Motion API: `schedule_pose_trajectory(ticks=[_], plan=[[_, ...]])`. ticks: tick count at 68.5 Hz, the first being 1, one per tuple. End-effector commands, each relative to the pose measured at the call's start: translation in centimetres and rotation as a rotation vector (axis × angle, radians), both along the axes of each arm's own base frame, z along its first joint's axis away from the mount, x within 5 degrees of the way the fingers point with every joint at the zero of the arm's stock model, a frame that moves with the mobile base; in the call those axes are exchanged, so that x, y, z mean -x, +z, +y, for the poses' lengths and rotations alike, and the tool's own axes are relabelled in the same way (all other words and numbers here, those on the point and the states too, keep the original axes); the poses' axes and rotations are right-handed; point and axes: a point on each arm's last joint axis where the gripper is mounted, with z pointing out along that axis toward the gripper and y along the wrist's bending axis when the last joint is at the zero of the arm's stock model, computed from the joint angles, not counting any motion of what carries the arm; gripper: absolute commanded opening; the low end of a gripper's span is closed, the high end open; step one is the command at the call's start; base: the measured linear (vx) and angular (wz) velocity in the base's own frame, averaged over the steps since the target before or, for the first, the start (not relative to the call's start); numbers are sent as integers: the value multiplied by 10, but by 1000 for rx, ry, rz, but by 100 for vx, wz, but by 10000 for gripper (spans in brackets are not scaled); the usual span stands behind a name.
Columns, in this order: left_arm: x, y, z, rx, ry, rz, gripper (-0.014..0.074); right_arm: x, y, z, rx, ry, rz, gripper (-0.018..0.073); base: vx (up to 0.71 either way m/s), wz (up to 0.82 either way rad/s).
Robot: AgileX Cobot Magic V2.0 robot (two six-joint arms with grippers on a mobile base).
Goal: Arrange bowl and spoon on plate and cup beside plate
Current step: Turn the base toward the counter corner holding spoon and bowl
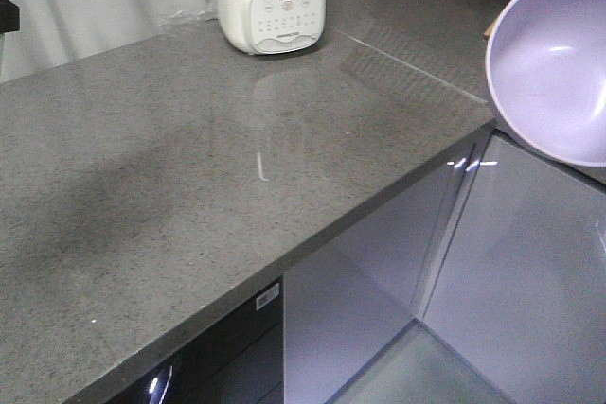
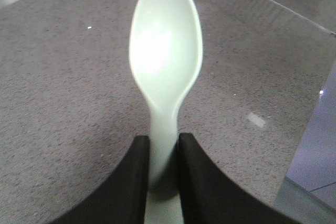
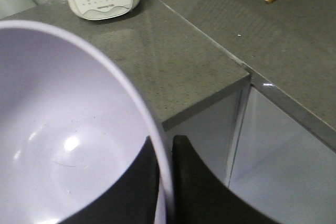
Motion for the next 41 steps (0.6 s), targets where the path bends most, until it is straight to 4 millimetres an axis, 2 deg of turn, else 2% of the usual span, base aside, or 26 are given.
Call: schedule_pose_trajectory(ticks=[1,41], plan=[[8,20,-2,31,7,-104,-7,3,17,0,-5,-10,-107,-11,0,-49],[8,20,-2,31,7,-104,-7,3,17,0,-5,-10,-107,-11,-1,-53]])
